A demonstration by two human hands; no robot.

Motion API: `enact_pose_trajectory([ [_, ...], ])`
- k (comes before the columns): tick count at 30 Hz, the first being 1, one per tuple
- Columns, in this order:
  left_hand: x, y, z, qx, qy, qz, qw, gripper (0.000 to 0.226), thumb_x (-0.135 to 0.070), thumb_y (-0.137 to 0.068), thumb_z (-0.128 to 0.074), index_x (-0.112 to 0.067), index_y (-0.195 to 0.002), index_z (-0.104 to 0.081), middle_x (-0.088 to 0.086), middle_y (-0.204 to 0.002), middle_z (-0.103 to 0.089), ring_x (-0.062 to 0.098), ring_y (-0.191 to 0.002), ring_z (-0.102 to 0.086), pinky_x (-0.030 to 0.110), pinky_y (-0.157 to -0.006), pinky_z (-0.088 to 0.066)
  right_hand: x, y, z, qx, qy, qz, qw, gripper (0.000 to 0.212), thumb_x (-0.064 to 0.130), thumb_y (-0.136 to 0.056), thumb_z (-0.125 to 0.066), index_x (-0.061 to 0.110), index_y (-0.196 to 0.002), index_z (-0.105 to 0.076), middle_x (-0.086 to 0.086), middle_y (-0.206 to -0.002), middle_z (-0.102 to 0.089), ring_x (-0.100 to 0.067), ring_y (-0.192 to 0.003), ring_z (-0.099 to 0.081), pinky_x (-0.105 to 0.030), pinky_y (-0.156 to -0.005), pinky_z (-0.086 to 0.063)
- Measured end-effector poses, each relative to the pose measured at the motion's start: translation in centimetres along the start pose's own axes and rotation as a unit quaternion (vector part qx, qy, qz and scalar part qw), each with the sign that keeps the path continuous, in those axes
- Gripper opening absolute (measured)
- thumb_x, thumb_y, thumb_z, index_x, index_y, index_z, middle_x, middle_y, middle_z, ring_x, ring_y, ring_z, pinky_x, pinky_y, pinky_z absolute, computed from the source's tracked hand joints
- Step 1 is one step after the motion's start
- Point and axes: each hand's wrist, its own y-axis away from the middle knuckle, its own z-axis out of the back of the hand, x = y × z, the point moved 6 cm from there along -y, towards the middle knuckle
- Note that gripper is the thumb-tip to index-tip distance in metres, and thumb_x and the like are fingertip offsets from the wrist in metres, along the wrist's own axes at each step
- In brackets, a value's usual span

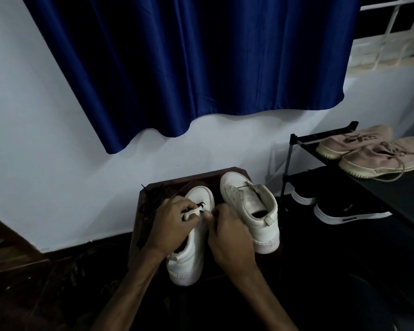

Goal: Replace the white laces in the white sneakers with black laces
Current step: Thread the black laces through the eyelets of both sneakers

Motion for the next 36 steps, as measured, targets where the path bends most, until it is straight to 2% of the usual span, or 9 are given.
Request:
enact_pose_trajectory([
  [3,0.6,-0.1,-0.2,-0.010,-0.017,-0.004,1.000,0.039,-0.048,-0.064,-0.048,-0.030,-0.086,-0.074,-0.012,-0.112,-0.054,0.015,-0.106,-0.050,0.044,-0.096,-0.044,0.7,-2.0,-1.6,0.043,0.092,0.009,0.995,0.039,0.050,-0.101,-0.030,0.015,-0.108,-0.047,-0.003,-0.110,-0.058,-0.030,-0.096,-0.062,-0.039,-0.071,-0.045],
  [8,0.9,-0.2,-0.4,-0.007,-0.040,0.026,0.999,0.050,-0.055,-0.059,-0.043,-0.027,-0.087,-0.074,-0.008,-0.133,-0.051,0.018,-0.117,-0.048,0.051,-0.101,-0.038,-0.4,-1.2,-2.2,0.078,-0.004,-0.012,0.997,0.024,0.041,-0.102,-0.034,0.021,-0.095,-0.043,-0.004,-0.103,-0.064,-0.032,-0.097,-0.062,-0.037,-0.070,-0.037],
  [14,1.3,-0.2,-0.6,-0.004,-0.021,0.047,0.999,0.056,-0.056,-0.054,-0.041,-0.026,-0.089,-0.073,-0.009,-0.137,-0.048,0.016,-0.123,-0.045,0.051,-0.106,-0.034,-3.7,4.0,-0.8,0.224,0.162,-0.031,0.961,0.027,0.040,-0.101,-0.039,0.019,-0.114,-0.050,-0.005,-0.116,-0.064,-0.028,-0.108,-0.061,-0.036,-0.079,-0.046],
  [19,1.4,-0.2,-0.8,-0.001,-0.016,0.041,0.999,0.060,-0.057,-0.055,-0.039,-0.024,-0.092,-0.074,-0.007,-0.139,-0.046,0.017,-0.127,-0.042,0.052,-0.107,-0.032,-0.4,0.5,1.4,0.068,0.173,0.000,0.983,0.037,0.050,-0.099,-0.039,0.017,-0.111,-0.049,-0.001,-0.112,-0.063,-0.023,-0.104,-0.061,-0.031,-0.066,-0.034],
  [21,1.4,-0.3,-0.9,-0.001,-0.019,0.038,0.999,0.060,-0.058,-0.057,-0.039,-0.024,-0.092,-0.074,-0.006,-0.139,-0.046,0.017,-0.126,-0.043,0.053,-0.107,-0.032,0.9,-1.3,0.6,0.040,0.149,0.022,0.988,0.037,0.049,-0.100,-0.037,0.016,-0.109,-0.051,-0.003,-0.110,-0.063,-0.025,-0.102,-0.062,-0.033,-0.067,-0.039],
  [27,1.5,-0.3,-0.9,0.008,-0.029,0.048,0.998,0.043,-0.046,-0.064,-0.051,-0.026,-0.094,-0.074,-0.007,-0.140,-0.045,0.019,-0.129,-0.041,0.055,-0.109,-0.030,0.4,-2.1,-1.3,0.076,0.005,-0.037,0.996,0.030,0.043,-0.097,-0.045,0.015,-0.093,-0.054,-0.005,-0.103,-0.067,-0.030,-0.099,-0.062,-0.038,-0.077,-0.047],
  [30,1.5,-0.3,-0.8,0.005,-0.021,0.050,0.999,0.052,-0.053,-0.060,-0.046,-0.026,-0.094,-0.074,-0.007,-0.140,-0.045,0.018,-0.129,-0.040,0.054,-0.109,-0.030,-1.2,0.1,-1.4,0.150,0.094,-0.020,0.984,0.031,0.042,-0.097,-0.044,0.014,-0.101,-0.055,-0.008,-0.109,-0.066,-0.031,-0.104,-0.062,-0.037,-0.080,-0.046],
  [33,1.6,-0.2,-0.8,-0.002,-0.010,0.042,0.999,0.054,-0.055,-0.058,-0.044,-0.025,-0.093,-0.073,-0.007,-0.140,-0.045,0.017,-0.129,-0.041,0.052,-0.108,-0.031,-3.9,3.1,-1.3,0.294,0.206,-0.034,0.933,0.035,0.040,-0.093,-0.053,0.018,-0.118,-0.059,-0.007,-0.119,-0.065,-0.028,-0.111,-0.061,-0.034,-0.083,-0.047],
  [36,1.4,-0.3,-0.8,-0.011,-0.004,0.039,0.999,0.061,-0.057,-0.054,-0.039,-0.024,-0.093,-0.074,-0.005,-0.139,-0.046,0.017,-0.128,-0.042,0.051,-0.108,-0.032,-3.2,2.3,0.4,0.218,0.166,-0.043,0.961,0.030,0.042,-0.093,-0.055,0.017,-0.107,-0.060,-0.004,-0.109,-0.066,-0.025,-0.103,-0.063,-0.031,-0.074,-0.044],
])
